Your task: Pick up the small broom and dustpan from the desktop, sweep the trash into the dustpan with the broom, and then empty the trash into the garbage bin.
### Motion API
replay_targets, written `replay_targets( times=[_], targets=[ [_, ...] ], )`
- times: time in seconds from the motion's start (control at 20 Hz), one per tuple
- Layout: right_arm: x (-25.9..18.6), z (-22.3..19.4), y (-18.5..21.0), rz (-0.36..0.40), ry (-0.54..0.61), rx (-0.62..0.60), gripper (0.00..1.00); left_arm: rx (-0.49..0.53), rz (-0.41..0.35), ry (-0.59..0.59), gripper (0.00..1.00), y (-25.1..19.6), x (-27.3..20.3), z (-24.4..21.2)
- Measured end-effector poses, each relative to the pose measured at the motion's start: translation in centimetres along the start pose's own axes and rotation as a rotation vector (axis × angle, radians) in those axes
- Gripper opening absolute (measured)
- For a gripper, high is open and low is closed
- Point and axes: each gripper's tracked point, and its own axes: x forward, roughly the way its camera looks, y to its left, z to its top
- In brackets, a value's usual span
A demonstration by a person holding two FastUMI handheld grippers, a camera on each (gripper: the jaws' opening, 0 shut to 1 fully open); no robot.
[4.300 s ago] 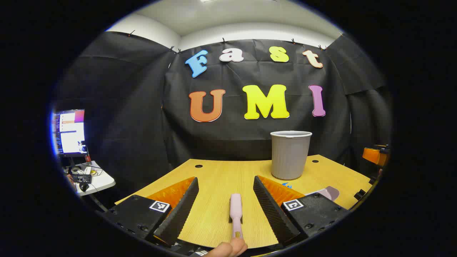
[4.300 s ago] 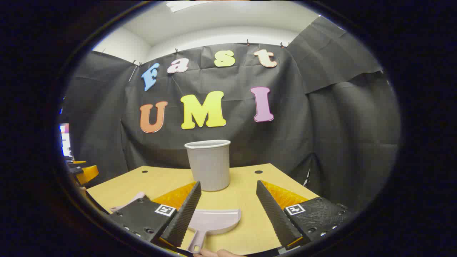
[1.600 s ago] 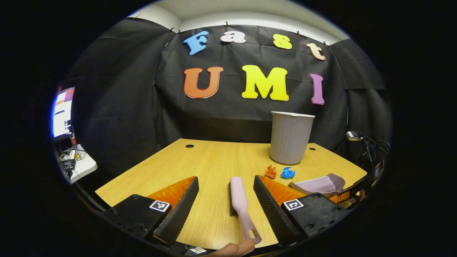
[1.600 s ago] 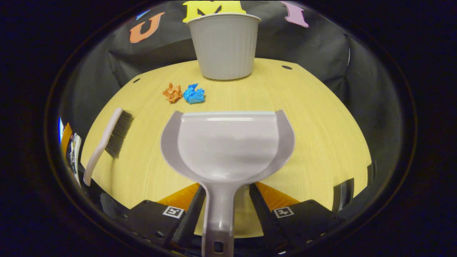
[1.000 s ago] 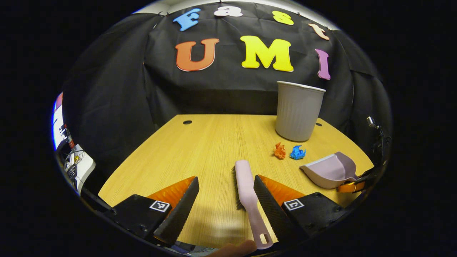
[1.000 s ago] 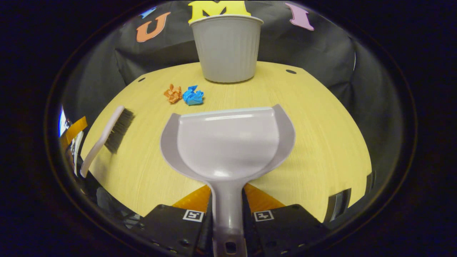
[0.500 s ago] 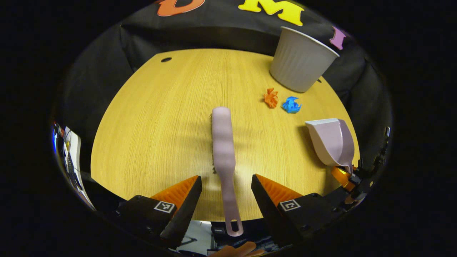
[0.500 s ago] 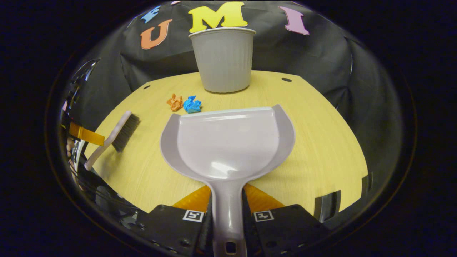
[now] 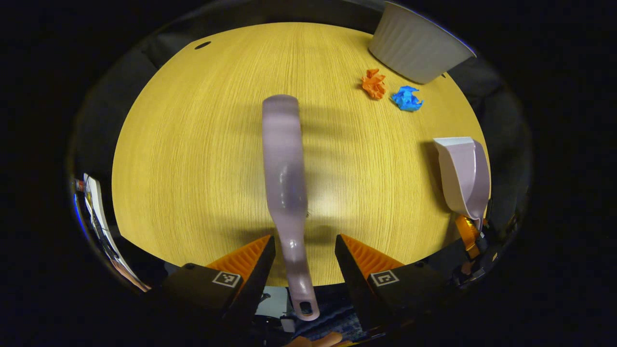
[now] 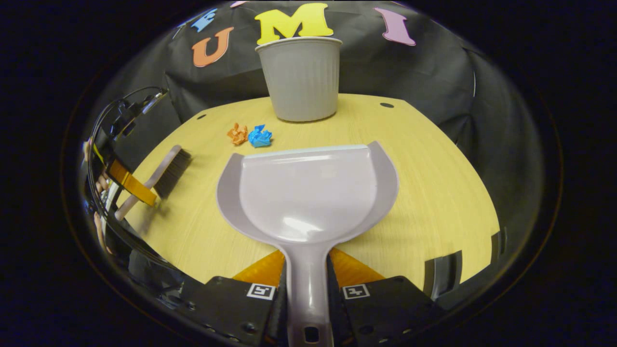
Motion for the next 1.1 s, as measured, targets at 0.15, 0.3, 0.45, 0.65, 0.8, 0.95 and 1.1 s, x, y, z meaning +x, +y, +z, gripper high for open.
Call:
replay_targets(
  times=[0.15, 0.3, 0.45, 0.65, 0.8, 0.95, 1.1],
  targets=[
    [0.4, 0.0, 0.3, 0.023, 0.017, -0.003, 0.36, -0.003, 0.018, 0.01, 0.8, -0.1, 0.4, 0.3],
    [0.8, 0.1, 0.2, 0.02, 0.021, -0.02, 0.36, -0.025, 0.032, 0.029, 0.75, 0.1, 1.2, 0.4],
    [0.8, 0.3, 0.7, 0.039, 0.021, -0.027, 0.36, -0.023, 0.045, 0.053, 0.74, 0.1, 1.5, 0.9],
    [0.8, 0.6, 0.8, 0.044, 0.013, -0.031, 0.36, -0.004, 0.07, 0.044, 0.57, 0.1, 2.1, 3.4],
    [0.8, 0.5, 0.7, 0.046, 0.015, -0.021, 0.36, 0.025, 0.081, 0.033, 0.42, -0.8, 2.6, 2.9],
    [0.7, 0.3, 0.2, 0.038, 0.017, -0.02, 0.36, 0.049, 0.086, 0.01, 0.35, -2.1, 2.1, 3.0],
    [0.6, 0.0, -0.2, 0.028, 0.022, -0.026, 0.36, 0.063, 0.099, 0.001, 0.31, -2.9, 1.6, 2.3]
  ],
)
